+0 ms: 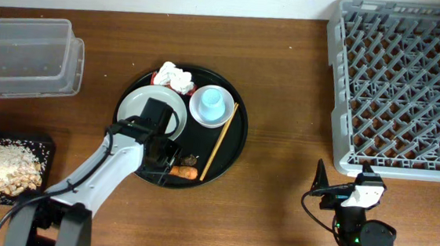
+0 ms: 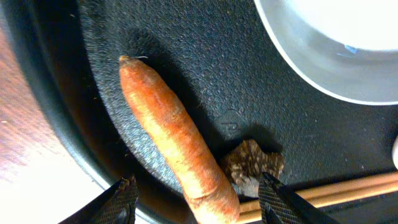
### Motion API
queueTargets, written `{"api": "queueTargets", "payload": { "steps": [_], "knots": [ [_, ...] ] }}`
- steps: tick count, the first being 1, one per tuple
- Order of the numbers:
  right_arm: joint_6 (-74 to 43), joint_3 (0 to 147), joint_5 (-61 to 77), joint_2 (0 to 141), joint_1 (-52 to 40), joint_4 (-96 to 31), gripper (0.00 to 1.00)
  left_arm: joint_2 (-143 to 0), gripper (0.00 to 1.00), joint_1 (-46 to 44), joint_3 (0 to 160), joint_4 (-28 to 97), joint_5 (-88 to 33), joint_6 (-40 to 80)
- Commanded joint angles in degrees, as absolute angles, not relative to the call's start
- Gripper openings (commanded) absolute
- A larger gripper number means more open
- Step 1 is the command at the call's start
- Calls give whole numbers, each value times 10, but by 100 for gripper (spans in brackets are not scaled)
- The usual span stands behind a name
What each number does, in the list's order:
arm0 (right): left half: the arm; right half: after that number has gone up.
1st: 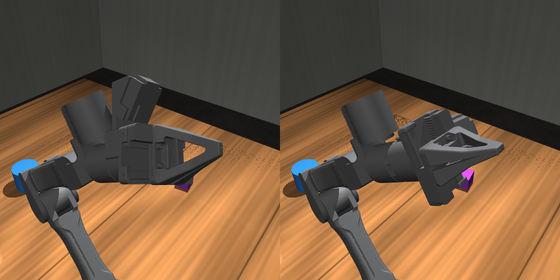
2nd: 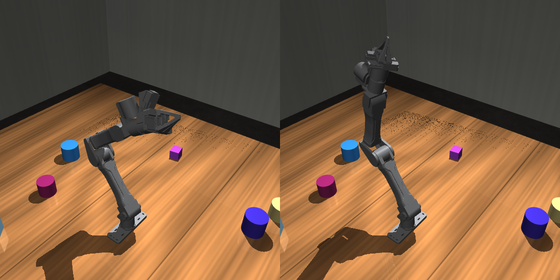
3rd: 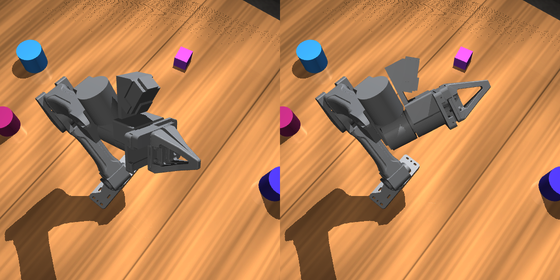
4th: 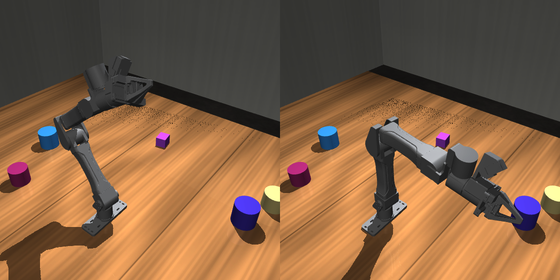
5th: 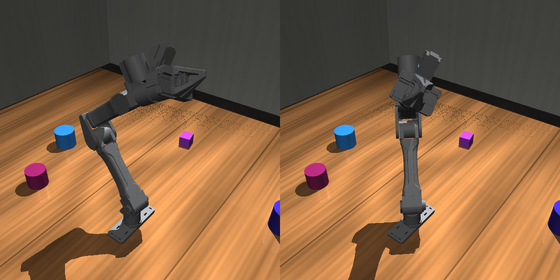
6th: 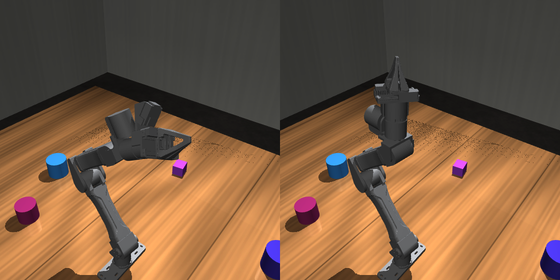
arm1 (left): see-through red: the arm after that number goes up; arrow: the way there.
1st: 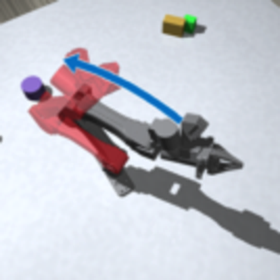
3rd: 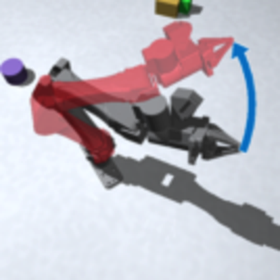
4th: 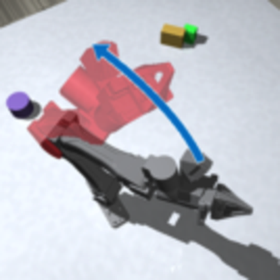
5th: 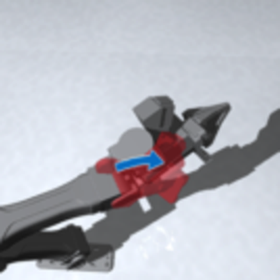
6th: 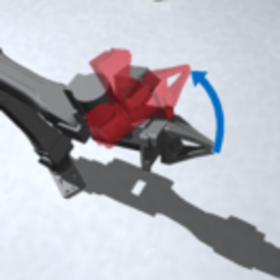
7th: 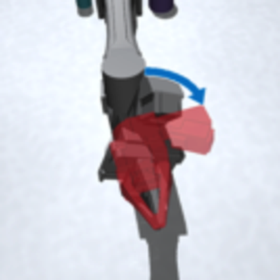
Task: Sort waste into correct bins and load items into the dishwasher rack
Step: 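Grasp the orange carrot on the tray with the left gripper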
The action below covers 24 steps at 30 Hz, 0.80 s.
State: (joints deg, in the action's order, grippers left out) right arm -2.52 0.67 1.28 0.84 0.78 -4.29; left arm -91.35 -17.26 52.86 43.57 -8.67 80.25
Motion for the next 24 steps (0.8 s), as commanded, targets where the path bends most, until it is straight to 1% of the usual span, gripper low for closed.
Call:
{"api": "queueTargets", "payload": {
  "steps": [1, 4, 11, 12, 13, 19, 20, 24],
  "knots": [
    [-21, 3, 8, 4, 12, -45, 98, -935, 56, -186, 525, 409, -77, 819],
    [-21, 3, 8, 4, 12, -45, 98, -951, 56, -191, 525, 380, -77, 819],
    [-21, 3, 8, 4, 12, -45, 98, -961, 55, -191, 525, 384, -70, 827],
    [-21, 3, 8, 4, 12, -45, 98, -962, 54, -191, 525, 384, -60, 829],
    [-21, 3, 8, 4, 12, -45, 98, -966, 50, -191, 524, 384, -60, 829],
    [-21, 3, 8, 4, 12, -45, 98, -994, 48, -191, 524, 384, -60, 829],
    [-21, 3, 8, 4, 12, -45, 98, -996, 41, -191, 524, 384, -60, 829],
    [-21, 3, 8, 4, 12, -45, 99, -996, 34, -191, 524, 381, -81, 829]
  ]
}}
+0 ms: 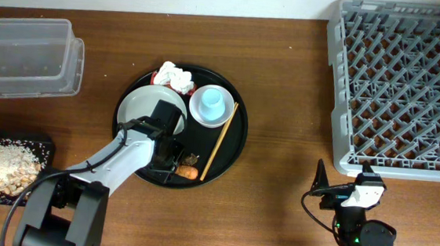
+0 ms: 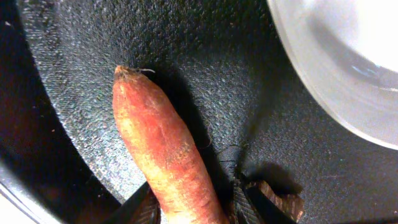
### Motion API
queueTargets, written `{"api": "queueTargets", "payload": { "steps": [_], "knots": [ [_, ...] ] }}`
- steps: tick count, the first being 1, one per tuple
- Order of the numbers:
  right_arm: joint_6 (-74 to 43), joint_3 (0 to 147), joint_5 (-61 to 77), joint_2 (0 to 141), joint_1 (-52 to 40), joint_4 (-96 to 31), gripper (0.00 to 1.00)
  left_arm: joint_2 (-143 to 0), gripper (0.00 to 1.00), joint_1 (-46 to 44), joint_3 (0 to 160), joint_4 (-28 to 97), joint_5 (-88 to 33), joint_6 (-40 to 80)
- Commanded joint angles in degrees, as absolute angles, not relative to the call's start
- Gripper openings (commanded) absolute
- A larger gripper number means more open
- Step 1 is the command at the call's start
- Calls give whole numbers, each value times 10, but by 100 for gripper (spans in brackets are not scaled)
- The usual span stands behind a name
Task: Sort waste into correct bins and load items into the dishwasher rack
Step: 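Grasp the orange carrot on the tray with the left gripper, then carry the carrot left and drop it into the black bin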
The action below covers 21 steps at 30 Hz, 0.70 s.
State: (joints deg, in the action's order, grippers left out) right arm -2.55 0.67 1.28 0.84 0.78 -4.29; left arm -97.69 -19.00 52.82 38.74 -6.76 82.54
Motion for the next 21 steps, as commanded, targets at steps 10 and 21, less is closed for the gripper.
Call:
{"api": "queueTargets", "payload": {
  "steps": [10, 21],
  "knots": [
    [-21, 3, 8, 4, 12, -45, 98, -960, 17, -191, 528, 380, -112, 826],
    [-21, 3, 8, 4, 12, -45, 98, -798, 17, -91, 528, 382, -85, 762]
  ]
}}
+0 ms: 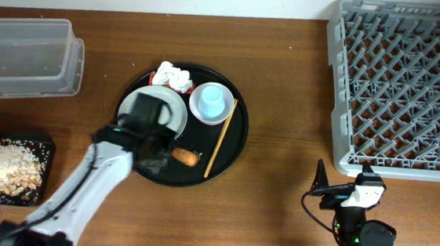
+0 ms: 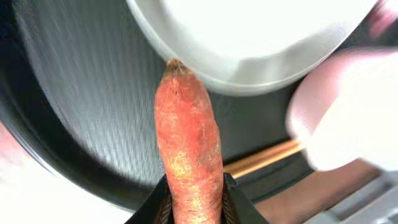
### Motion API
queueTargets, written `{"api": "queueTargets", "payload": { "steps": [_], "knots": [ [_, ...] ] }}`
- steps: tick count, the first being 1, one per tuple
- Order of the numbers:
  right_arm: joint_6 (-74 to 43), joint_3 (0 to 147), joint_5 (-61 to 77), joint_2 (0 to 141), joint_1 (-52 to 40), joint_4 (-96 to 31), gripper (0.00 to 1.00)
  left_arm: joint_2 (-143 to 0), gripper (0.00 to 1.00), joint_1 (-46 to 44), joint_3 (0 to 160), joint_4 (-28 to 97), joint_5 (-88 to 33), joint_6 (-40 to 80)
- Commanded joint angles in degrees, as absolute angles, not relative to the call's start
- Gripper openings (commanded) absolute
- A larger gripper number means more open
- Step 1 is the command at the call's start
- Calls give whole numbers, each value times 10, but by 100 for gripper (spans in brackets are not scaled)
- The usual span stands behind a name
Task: Sort waste into correct bins and load items into the dishwasher rack
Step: 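Carry the carrot left and drop it into the black bin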
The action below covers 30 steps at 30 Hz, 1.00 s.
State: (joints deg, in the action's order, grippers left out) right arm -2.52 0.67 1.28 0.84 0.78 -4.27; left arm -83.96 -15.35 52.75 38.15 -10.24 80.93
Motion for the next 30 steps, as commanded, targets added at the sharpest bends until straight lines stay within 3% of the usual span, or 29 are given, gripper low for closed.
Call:
{"api": "queueTargets", "payload": {
  "steps": [1, 9, 13, 15, 20, 30],
  "knots": [
    [-21, 3, 8, 4, 12, -45, 98, -789, 17, -56, 528, 384, -85, 755],
    [-21, 3, 8, 4, 12, -45, 98, -784, 18, 253, 532, 340, -99, 677],
    [-21, 3, 8, 4, 12, -45, 98, -784, 18, 333, 534, 316, -60, 656],
    [-21, 3, 8, 4, 12, -45, 98, -784, 18, 371, 534, 311, 18, 656],
    [-21, 3, 8, 4, 12, -45, 98, -790, 18, 392, 534, 303, 213, 631],
    [-21, 3, 8, 4, 12, -45, 98, -874, 18, 392, 534, 201, 208, 549]
  ]
}}
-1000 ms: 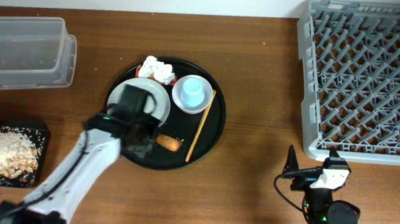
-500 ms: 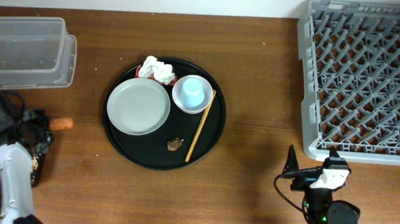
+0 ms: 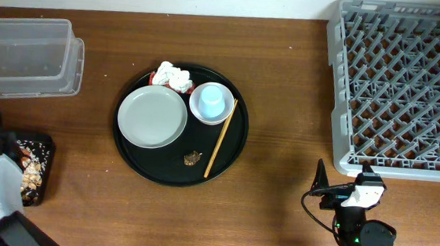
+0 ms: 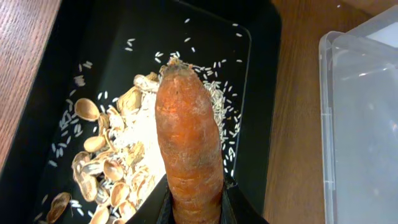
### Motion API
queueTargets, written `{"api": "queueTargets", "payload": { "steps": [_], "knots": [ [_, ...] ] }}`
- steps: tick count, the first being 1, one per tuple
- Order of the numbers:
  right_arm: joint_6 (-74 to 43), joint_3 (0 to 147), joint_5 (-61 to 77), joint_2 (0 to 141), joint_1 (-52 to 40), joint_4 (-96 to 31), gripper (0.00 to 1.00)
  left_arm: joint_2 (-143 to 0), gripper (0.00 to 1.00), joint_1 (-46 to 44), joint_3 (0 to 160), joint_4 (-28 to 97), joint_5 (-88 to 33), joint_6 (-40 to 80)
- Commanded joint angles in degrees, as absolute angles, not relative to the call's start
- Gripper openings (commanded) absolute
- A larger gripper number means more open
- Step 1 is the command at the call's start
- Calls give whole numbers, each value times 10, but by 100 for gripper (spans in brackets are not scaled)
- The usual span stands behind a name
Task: Sort waste into correct bins and load items into the dishwasher rack
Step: 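Carry the carrot left and drop it into the black bin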
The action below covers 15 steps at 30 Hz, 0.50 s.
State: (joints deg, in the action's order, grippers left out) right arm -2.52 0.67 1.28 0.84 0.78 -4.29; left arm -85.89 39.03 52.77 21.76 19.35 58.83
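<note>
My left gripper (image 4: pixel 194 213) is shut on an orange carrot (image 4: pixel 189 130), which points away from the camera over the black waste bin (image 4: pixel 264 74). The bin holds nut shells and rice (image 4: pixel 115 165). In the overhead view the left arm reaches over that bin (image 3: pixel 39 173) at the far left, and the carrot is hidden there. On the round black tray (image 3: pixel 238 144) lie a grey plate (image 3: pixel 152 116), a blue cup (image 3: pixel 211 101) in a small bowl, a chopstick (image 3: pixel 219 149), crumpled tissue (image 3: pixel 175 76) and a brown scrap (image 3: pixel 193 159). My right gripper (image 3: pixel 327 186) rests near the front edge.
The grey dishwasher rack (image 3: pixel 404 86) fills the back right. A clear plastic container (image 3: pixel 24 56) stands at the back left, just beyond the black bin; its edge (image 4: pixel 360 124) shows on the right in the left wrist view.
My left gripper, holding the carrot, has gone from above the tray to above the black waste bin at the far left. The tray's contents and the right arm are unchanged.
My left gripper first stood open around the carrot on the tray beside the brown scrap. It then sat closer round the carrot, then held it lifted over the plate's edge. Now the carrot hangs over the scraps bin.
</note>
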Motion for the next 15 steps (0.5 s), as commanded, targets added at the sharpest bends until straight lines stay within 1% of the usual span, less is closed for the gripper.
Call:
{"api": "queueTargets", "payload": {
  "steps": [1, 4, 5, 13, 14, 15],
  "knots": [
    [-21, 3, 8, 4, 12, -45, 98, -886, 19, 392, 534, 195, 208, 536],
    [-21, 3, 8, 4, 12, -45, 98, -914, 19, 395, 534, 187, 208, 532],
    [-21, 3, 8, 4, 12, -45, 98, -919, 29, 396, 534, 187, 208, 532],
    [-21, 3, 8, 4, 12, -45, 98, -926, 31, 405, 534, 189, 208, 499],
    [-21, 3, 8, 4, 12, -45, 99, -926, 45, 404, 534, 189, 207, 498],
    [-21, 3, 8, 4, 12, -45, 98, -924, 55, 404, 534, 192, 199, 497]
  ]
}}
